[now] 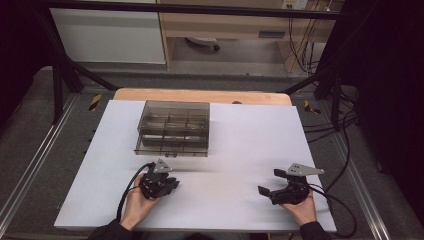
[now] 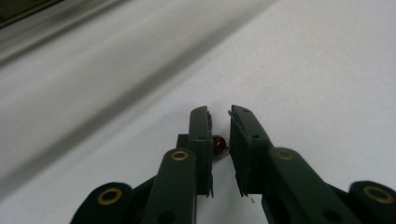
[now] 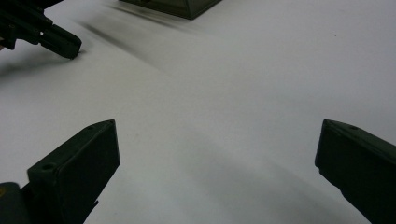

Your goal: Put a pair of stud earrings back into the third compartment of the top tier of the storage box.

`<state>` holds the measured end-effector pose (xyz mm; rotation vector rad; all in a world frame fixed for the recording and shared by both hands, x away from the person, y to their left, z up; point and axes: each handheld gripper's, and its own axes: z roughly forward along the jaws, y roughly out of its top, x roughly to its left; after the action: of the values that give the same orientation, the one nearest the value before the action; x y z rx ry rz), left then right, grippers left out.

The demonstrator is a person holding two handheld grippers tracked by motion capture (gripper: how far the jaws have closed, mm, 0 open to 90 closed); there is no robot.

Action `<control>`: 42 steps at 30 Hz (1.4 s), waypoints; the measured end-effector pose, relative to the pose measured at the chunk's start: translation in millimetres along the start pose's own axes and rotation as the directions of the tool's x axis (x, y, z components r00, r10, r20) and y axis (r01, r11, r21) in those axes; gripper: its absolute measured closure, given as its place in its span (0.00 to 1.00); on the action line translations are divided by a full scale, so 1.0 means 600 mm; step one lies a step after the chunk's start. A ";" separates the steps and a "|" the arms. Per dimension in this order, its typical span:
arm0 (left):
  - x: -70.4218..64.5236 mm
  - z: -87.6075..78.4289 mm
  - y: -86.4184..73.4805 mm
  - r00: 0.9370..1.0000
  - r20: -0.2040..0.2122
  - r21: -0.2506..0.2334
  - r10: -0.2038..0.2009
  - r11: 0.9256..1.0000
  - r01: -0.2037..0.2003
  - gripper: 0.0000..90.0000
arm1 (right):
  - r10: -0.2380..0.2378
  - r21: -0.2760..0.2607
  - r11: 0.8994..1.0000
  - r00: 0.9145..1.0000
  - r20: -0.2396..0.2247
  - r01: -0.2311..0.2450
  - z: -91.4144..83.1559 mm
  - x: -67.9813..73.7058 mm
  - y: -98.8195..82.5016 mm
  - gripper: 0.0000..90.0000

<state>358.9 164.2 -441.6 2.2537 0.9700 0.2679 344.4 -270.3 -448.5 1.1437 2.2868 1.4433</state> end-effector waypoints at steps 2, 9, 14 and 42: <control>0.000 -0.001 0.000 1.000 0.000 -0.001 0.000 1.000 0.000 0.89 | 0.000 0.000 1.000 1.000 0.000 0.000 0.000 0.000 0.000 0.01; 0.001 -0.003 0.001 1.000 0.005 0.001 0.005 1.000 -0.005 0.89 | 0.001 0.000 1.000 1.000 -0.001 -0.001 0.000 0.000 0.000 0.00; -0.001 -0.007 0.002 1.000 0.012 -0.004 0.014 1.000 -0.014 0.89 | 0.000 0.001 1.000 1.000 -0.001 0.000 0.000 0.000 0.000 0.01; -0.003 -0.046 0.015 0.999 0.038 -0.056 0.016 0.998 -0.013 0.89 | -0.001 0.005 1.000 1.000 -0.003 0.001 0.001 0.000 0.000 0.01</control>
<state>351.4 171.7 -414.7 2.2083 0.9155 0.2533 344.6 -269.9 -448.9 1.1423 2.2942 1.4406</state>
